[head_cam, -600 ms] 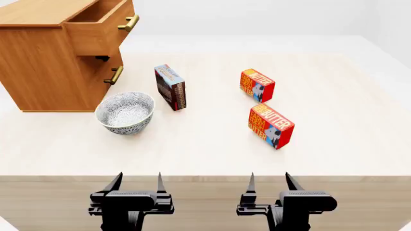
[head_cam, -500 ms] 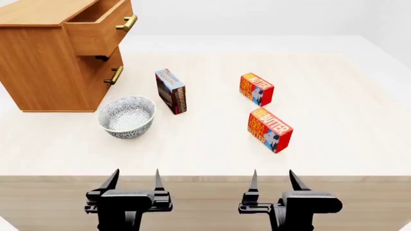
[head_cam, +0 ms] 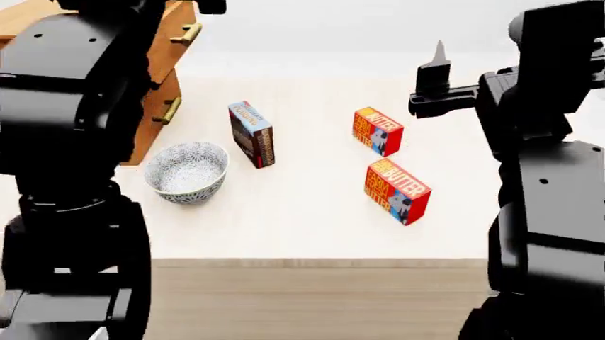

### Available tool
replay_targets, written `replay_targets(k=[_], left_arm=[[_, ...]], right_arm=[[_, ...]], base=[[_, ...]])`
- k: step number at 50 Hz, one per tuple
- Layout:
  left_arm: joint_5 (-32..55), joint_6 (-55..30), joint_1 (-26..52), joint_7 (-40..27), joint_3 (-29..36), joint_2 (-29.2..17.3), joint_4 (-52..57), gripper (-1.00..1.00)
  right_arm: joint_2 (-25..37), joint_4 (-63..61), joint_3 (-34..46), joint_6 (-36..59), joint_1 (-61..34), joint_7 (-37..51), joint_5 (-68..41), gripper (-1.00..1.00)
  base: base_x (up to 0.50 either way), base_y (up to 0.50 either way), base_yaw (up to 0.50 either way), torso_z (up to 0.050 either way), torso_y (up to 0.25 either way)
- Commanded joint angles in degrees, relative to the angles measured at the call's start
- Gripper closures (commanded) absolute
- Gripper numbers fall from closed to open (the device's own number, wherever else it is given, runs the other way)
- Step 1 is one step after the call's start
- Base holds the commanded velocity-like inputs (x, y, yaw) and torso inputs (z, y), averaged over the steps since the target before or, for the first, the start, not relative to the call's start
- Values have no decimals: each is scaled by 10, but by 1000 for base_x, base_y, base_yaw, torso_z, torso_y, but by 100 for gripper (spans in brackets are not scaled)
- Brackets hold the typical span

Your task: Put the butter at the front in the top drawer of the cabinet and close it.

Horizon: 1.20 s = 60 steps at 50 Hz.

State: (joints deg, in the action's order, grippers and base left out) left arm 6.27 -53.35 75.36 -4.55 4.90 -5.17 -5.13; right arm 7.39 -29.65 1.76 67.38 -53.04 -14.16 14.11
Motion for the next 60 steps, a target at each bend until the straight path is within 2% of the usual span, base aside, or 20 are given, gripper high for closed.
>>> replay_targets(k=[1, 11, 27, 52, 57, 60], left_arm=[[-33, 101, 519, 86, 121, 33, -677, -100], [-45, 107, 534, 108, 136, 40, -698, -100], [-48, 125, 519, 118, 134, 38, -698, -100], [-47, 127, 517, 134, 138, 39, -698, -100], [-49, 127, 518, 137, 142, 38, -698, -100], [-64, 113, 519, 162, 168, 39, -698, -100]], right_arm=[[-44, 167, 50, 225, -303, -336, 278, -100], [-69, 201, 52, 220, -350, -398, 348, -100], [-71, 189, 49, 222, -349, -365, 300, -100], [-73, 164, 65, 226, -347, -403, 336, -100], [-74, 161, 77, 226, -346, -428, 363, -100], [-74, 157, 77, 226, -343, -447, 375, -100]], base=[[500, 0, 0, 0, 0], [500, 0, 0, 0, 0], [500, 0, 0, 0, 0], [500, 0, 0, 0, 1], [0, 0, 0, 0, 0], [0, 0, 0, 0, 0]])
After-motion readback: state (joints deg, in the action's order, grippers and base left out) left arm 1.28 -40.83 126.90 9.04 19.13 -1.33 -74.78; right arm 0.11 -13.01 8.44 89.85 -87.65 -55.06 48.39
